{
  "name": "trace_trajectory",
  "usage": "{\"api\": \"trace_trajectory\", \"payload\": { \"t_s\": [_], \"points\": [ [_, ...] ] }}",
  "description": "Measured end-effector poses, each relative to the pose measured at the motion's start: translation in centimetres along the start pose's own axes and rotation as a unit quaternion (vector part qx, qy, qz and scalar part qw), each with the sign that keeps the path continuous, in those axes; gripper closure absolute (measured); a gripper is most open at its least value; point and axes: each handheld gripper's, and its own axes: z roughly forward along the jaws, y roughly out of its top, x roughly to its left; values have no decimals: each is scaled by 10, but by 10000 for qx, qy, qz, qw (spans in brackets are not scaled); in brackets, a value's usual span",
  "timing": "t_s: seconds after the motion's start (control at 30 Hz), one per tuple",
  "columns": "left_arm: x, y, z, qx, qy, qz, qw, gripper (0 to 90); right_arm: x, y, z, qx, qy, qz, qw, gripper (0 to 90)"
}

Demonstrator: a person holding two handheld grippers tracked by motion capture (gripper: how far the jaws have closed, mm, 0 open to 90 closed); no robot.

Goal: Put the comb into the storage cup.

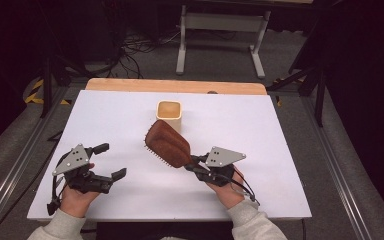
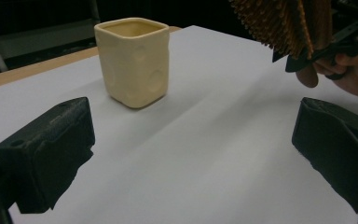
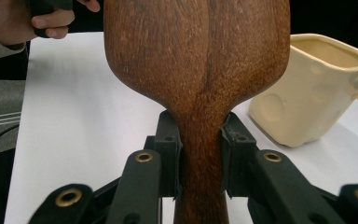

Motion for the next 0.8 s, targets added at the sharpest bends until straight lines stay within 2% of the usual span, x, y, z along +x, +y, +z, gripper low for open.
{"api": "trace_trajectory", "payload": {
  "t_s": [0.07, 0.27, 0.37, 0.53, 0.8],
  "points": [
    [-1, 3, 2, 12, -40, 26, 10000, 1, 1, 0, 1, 1, -6, -22, 10000, 723],
    [-4, 11, 10, -9, -274, -62, 9996, 1, 2, -2, 3, 12, -7, -18, 10000, 724],
    [-6, 16, 15, -19, -328, -97, 9994, 2, 3, -2, 5, 18, -31, -39, 10000, 724],
    [-12, 27, 26, -82, -567, -76, 9983, 1, 3, -2, 5, 8, -53, -49, 10000, 723],
    [-19, 38, 39, -73, -728, -140, 9972, 2, 4, -3, 5, -4, -103, -68, 9999, 723]
  ]
}}
